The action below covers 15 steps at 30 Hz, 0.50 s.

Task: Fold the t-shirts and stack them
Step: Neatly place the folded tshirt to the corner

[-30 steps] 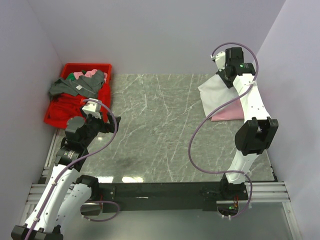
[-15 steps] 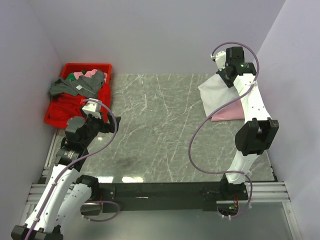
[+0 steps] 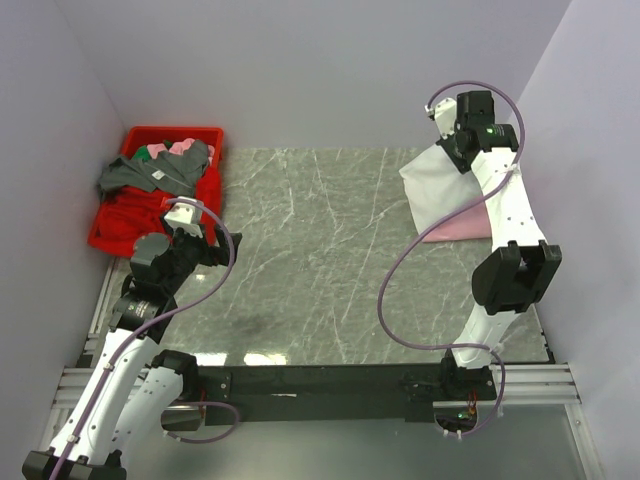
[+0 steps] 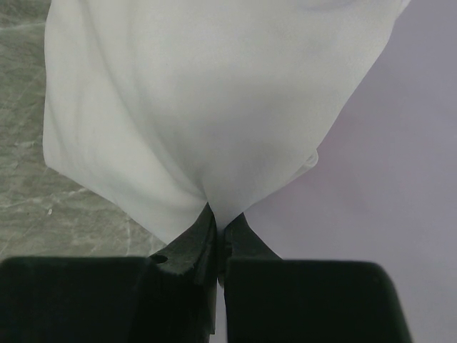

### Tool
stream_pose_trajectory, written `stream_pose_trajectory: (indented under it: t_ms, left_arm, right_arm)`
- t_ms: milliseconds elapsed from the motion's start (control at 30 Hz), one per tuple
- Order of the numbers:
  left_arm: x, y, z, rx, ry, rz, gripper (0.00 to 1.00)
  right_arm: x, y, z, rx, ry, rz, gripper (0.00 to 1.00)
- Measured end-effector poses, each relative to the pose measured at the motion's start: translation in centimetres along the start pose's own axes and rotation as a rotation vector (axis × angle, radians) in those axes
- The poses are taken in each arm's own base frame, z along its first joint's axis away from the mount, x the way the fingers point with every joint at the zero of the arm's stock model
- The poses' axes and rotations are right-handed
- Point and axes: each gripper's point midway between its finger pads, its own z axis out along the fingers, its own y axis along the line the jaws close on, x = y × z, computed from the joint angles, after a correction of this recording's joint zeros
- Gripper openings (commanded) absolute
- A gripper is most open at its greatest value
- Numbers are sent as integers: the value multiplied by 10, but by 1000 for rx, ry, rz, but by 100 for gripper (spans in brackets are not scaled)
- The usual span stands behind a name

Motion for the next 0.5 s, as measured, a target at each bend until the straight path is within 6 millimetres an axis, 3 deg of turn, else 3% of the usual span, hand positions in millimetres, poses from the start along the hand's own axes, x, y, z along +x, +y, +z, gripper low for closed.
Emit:
stream_pose_trajectory:
  t_ms: [233, 500]
  left_arm:
    - [0, 0, 0, 0, 0, 2, 99]
    - [0, 0, 0, 0, 0, 2, 100]
  right_arm:
    - [2, -3, 1, 5, 1, 1, 0]
    - [21, -23, 15, 36, 32, 22, 0]
